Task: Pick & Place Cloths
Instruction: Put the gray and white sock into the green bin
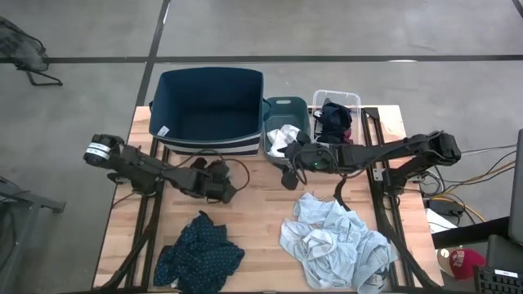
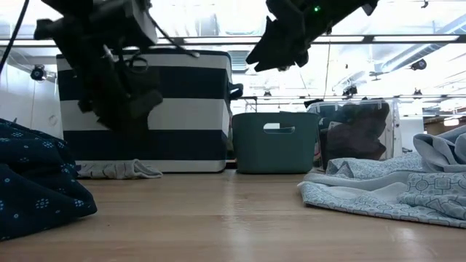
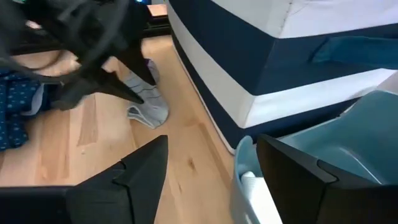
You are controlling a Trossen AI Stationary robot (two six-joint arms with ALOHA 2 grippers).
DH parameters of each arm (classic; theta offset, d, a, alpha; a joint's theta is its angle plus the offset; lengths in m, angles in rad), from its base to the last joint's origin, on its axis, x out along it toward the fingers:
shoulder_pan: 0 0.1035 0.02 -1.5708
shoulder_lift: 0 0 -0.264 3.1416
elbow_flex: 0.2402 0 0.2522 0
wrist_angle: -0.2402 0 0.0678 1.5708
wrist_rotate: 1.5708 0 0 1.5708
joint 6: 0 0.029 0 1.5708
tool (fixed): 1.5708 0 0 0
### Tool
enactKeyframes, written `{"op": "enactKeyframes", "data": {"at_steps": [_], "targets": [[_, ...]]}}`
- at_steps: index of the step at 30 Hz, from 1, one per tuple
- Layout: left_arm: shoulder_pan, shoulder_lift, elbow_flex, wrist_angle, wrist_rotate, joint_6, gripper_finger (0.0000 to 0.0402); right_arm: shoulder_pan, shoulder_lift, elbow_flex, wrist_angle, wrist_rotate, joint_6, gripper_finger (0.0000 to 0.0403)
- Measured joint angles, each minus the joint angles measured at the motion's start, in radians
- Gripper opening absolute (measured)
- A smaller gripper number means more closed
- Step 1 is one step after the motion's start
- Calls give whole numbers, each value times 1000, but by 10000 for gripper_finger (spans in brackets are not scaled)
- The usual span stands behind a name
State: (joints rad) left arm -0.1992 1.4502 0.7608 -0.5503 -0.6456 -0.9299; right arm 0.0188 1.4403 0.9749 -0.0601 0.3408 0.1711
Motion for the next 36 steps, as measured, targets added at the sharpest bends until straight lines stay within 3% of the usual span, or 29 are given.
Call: {"op": "enactKeyframes", "data": {"at_steps": [2,7,21,26,33,36], "targets": [[18,0,-19,4,18,-5,184,8,0,0,0,2,6,230],[45,0,-67,71,172,-7,184,17,0,-3,0,2,11,217],[73,0,-131,165,264,38,177,17,0,-36,38,0,35,209],[75,0,-140,180,273,82,132,24,0,-36,43,-1,40,216],[75,0,-132,252,333,228,17,50,0,-37,53,-1,39,207],[73,0,-127,293,358,281,10,65,0,-38,53,-2,39,199]]}}
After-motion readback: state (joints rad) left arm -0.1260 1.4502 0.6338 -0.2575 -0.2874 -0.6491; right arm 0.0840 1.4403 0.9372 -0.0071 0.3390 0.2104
